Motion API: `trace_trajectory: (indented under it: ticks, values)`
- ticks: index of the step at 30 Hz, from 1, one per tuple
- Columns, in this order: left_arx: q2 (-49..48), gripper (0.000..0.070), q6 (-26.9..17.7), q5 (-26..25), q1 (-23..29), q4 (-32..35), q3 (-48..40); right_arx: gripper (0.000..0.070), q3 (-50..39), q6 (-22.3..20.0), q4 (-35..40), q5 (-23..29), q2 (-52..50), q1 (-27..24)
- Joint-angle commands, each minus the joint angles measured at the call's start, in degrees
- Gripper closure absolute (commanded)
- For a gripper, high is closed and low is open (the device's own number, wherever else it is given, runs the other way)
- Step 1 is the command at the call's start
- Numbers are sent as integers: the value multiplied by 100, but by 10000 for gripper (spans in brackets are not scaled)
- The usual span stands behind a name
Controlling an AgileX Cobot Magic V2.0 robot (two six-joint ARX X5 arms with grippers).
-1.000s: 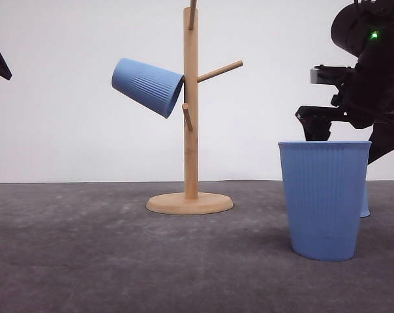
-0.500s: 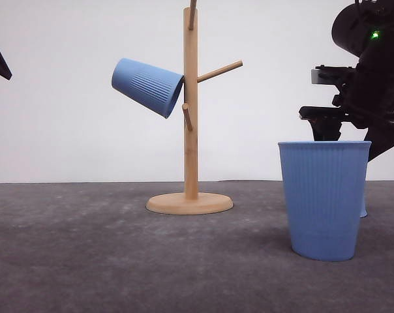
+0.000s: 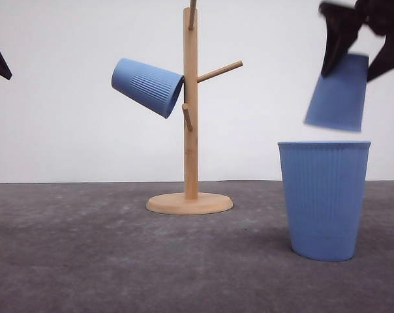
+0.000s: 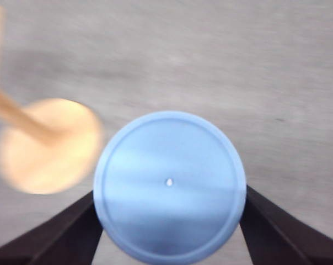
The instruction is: Place three cups
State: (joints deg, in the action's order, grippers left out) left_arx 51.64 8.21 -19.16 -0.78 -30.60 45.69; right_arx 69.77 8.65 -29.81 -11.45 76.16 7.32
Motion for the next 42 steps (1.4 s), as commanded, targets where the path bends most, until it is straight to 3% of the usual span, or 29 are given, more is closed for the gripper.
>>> trace_trajectory:
  ticks: [1, 7, 12, 22, 32, 42]
  values:
    - [37, 269, 4, 11, -4, 49, 42, 319, 302, 183, -39, -212, 57, -45]
    - [37, 269, 6, 11, -4, 67, 42, 319, 807, 405, 188, -385, 171, -114]
    - [37, 269, 8, 9, -4, 67, 42, 318, 950, 967, 830, -1114, 525, -163]
    - [37, 269, 25, 11, -4, 64, 42, 318, 982, 2032, 2182, -1766, 1229, -146]
    - [37, 269, 25, 11, -4, 98, 42, 318, 982, 2235, 2398, -2110, 1277, -117]
    - [37, 270, 46, 9, -4, 189, 42, 318, 982, 2216, 2373, -2105, 1509, 357]
